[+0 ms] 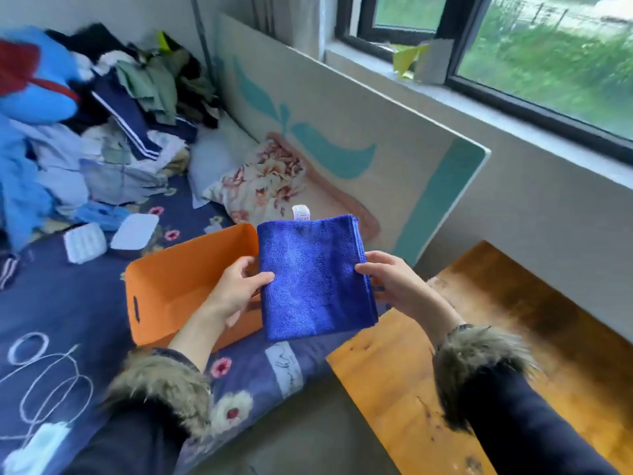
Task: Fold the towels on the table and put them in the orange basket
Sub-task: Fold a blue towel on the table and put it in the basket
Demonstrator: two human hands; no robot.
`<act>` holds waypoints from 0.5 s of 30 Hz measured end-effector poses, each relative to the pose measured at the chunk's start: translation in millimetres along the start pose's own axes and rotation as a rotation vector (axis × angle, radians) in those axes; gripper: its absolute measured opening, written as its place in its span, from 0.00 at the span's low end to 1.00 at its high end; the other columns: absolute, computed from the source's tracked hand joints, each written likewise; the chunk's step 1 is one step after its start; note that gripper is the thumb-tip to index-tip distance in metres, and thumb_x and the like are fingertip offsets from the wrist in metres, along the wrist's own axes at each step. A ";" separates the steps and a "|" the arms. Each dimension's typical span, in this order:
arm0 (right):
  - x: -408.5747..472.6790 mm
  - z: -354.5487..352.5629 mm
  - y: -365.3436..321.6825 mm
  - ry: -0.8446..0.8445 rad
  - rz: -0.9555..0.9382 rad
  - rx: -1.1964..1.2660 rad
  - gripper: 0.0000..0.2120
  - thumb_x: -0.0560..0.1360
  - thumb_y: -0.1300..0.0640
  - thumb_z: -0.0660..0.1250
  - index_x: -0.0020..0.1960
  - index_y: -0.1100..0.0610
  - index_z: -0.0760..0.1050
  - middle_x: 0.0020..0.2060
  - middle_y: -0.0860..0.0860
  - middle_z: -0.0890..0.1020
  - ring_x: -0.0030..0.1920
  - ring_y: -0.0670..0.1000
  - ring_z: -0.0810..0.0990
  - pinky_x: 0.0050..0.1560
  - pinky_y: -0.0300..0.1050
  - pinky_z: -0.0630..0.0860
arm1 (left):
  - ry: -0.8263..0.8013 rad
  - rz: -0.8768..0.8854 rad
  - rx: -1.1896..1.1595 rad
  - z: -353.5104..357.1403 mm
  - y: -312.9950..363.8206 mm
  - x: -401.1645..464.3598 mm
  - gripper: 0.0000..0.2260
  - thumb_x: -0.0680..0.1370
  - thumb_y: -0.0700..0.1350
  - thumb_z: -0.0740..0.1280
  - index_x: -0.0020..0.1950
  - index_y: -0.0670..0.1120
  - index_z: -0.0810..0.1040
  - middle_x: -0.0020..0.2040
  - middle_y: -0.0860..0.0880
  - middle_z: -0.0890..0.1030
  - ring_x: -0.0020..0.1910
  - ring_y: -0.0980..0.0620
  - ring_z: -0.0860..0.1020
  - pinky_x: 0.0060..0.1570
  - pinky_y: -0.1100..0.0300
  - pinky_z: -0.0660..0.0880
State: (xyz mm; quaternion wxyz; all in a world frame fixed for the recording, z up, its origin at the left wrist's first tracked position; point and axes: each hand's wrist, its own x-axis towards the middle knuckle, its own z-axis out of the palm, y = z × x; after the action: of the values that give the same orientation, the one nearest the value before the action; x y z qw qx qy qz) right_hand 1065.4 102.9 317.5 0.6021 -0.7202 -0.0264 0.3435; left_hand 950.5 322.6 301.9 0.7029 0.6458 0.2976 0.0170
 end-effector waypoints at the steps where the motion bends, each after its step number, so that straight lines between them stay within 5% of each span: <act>1: 12.1 25.9 -5.1 -0.022 0.013 -0.022 0.07 0.75 0.63 0.64 0.50 0.54 0.75 0.38 0.50 0.80 0.33 0.47 0.78 0.32 0.38 0.75 | 0.026 -0.016 -0.002 -26.0 -1.8 1.6 0.15 0.77 0.35 0.64 0.63 0.43 0.69 0.48 0.45 0.77 0.37 0.52 0.76 0.25 0.63 0.76; 6: 63.9 141.6 -14.1 -0.118 0.070 -0.083 0.07 0.74 0.64 0.64 0.47 0.53 0.76 0.39 0.52 0.80 0.34 0.49 0.76 0.37 0.43 0.72 | 0.152 -0.074 0.010 -138.4 -14.4 15.5 0.19 0.77 0.36 0.65 0.67 0.41 0.66 0.56 0.39 0.74 0.41 0.48 0.76 0.38 0.54 0.75; 15: 143.4 249.4 -10.0 -0.201 0.166 -0.166 0.07 0.75 0.64 0.64 0.46 0.53 0.74 0.42 0.52 0.80 0.41 0.51 0.78 0.40 0.48 0.77 | 0.303 -0.196 -0.048 -235.1 -45.5 66.7 0.11 0.76 0.35 0.65 0.56 0.44 0.71 0.52 0.43 0.75 0.41 0.49 0.77 0.41 0.52 0.77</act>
State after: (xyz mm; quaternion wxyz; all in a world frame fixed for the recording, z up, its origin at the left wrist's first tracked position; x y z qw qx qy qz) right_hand 1047.1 382.2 250.3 0.5045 -0.7292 -0.0552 0.4590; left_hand 885.4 553.4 236.3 0.6634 0.5869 0.4611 0.0525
